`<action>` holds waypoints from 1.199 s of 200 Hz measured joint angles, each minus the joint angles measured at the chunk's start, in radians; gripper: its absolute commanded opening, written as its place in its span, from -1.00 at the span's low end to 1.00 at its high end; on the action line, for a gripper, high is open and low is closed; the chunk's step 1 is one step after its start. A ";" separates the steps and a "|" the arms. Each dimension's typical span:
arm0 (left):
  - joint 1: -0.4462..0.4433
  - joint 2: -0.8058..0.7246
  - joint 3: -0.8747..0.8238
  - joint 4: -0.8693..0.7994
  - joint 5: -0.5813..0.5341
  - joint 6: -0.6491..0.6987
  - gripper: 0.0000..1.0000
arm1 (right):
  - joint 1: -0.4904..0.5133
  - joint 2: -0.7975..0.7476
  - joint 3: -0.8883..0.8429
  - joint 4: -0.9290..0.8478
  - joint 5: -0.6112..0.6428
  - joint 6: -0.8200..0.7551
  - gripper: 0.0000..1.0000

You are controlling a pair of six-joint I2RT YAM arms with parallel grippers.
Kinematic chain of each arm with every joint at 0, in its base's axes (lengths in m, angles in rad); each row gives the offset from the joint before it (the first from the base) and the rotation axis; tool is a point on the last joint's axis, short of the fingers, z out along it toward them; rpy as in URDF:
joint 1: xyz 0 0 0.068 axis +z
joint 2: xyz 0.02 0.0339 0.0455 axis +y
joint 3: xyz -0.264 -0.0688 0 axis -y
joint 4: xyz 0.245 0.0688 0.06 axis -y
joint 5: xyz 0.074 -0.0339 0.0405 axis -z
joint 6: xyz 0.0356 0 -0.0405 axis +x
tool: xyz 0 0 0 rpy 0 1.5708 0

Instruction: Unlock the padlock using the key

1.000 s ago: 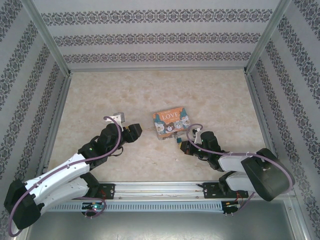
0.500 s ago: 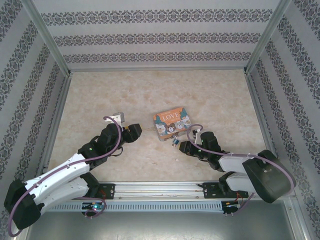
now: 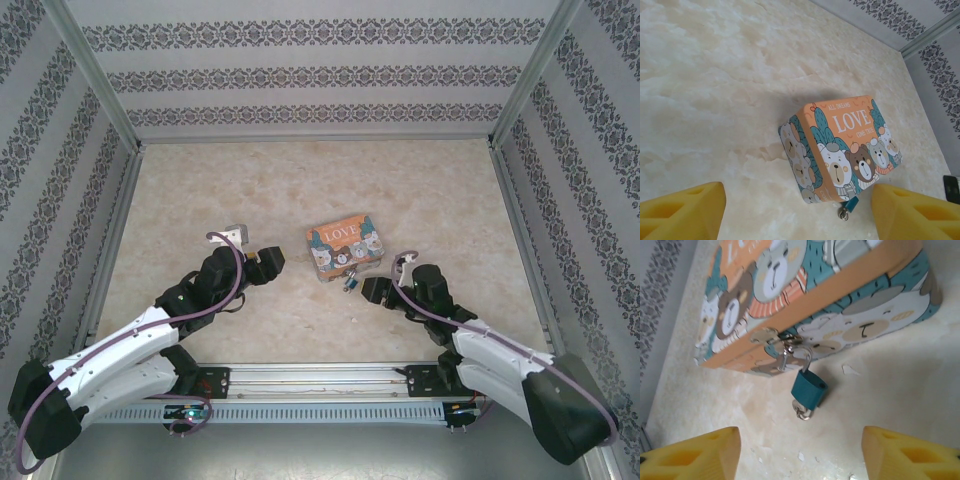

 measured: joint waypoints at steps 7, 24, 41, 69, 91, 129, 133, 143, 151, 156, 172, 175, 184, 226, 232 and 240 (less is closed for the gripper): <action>0.000 0.000 0.000 0.000 0.000 0.000 0.55 | -0.001 -0.018 0.000 -0.006 0.003 -0.004 0.54; 0.000 0.002 0.000 0.000 0.002 0.000 0.56 | -0.001 -0.055 0.000 -0.016 0.007 -0.005 0.70; 0.000 0.009 0.000 0.001 0.014 0.000 0.58 | -0.007 -0.072 0.000 -0.021 0.007 -0.007 0.88; 0.007 0.043 0.001 0.012 0.047 0.000 0.58 | -0.014 -0.073 0.000 -0.020 0.002 -0.004 0.97; 0.012 0.086 0.008 0.024 0.093 0.001 0.58 | -0.014 -0.061 0.000 -0.006 -0.013 -0.004 0.97; 0.051 0.191 0.054 0.061 0.210 0.000 0.53 | -0.014 -0.005 0.000 0.043 -0.043 -0.004 0.97; 0.057 0.202 0.059 0.068 0.227 -0.002 0.51 | -0.014 0.003 0.001 0.051 -0.047 -0.004 0.97; 0.074 0.231 0.068 0.085 0.263 -0.009 0.48 | -0.014 0.027 0.002 0.071 -0.055 -0.003 0.97; 0.087 0.258 0.075 0.100 0.295 -0.016 0.45 | -0.016 0.048 0.005 0.089 -0.062 -0.003 0.96; 0.097 0.274 0.079 0.110 0.316 -0.019 0.42 | -0.018 0.061 0.008 0.097 -0.066 -0.003 0.96; 0.124 0.326 0.087 0.139 0.375 -0.031 0.37 | -0.023 0.112 0.018 0.140 -0.084 -0.004 0.89; 0.128 0.335 0.089 0.143 0.385 -0.031 0.36 | -0.023 0.121 0.020 0.146 -0.087 -0.003 0.87; 0.140 0.367 0.096 0.155 0.414 -0.038 0.35 | -0.026 0.151 0.028 0.170 -0.099 -0.006 0.83; 0.166 0.494 0.151 0.185 0.504 -0.047 0.29 | -0.027 0.293 0.063 0.288 -0.136 -0.017 0.68; 0.168 0.508 0.160 0.190 0.515 -0.046 0.28 | -0.027 0.311 0.066 0.302 -0.139 -0.021 0.67; 0.171 0.528 0.171 0.199 0.528 -0.046 0.26 | -0.027 0.336 0.072 0.320 -0.144 -0.027 0.64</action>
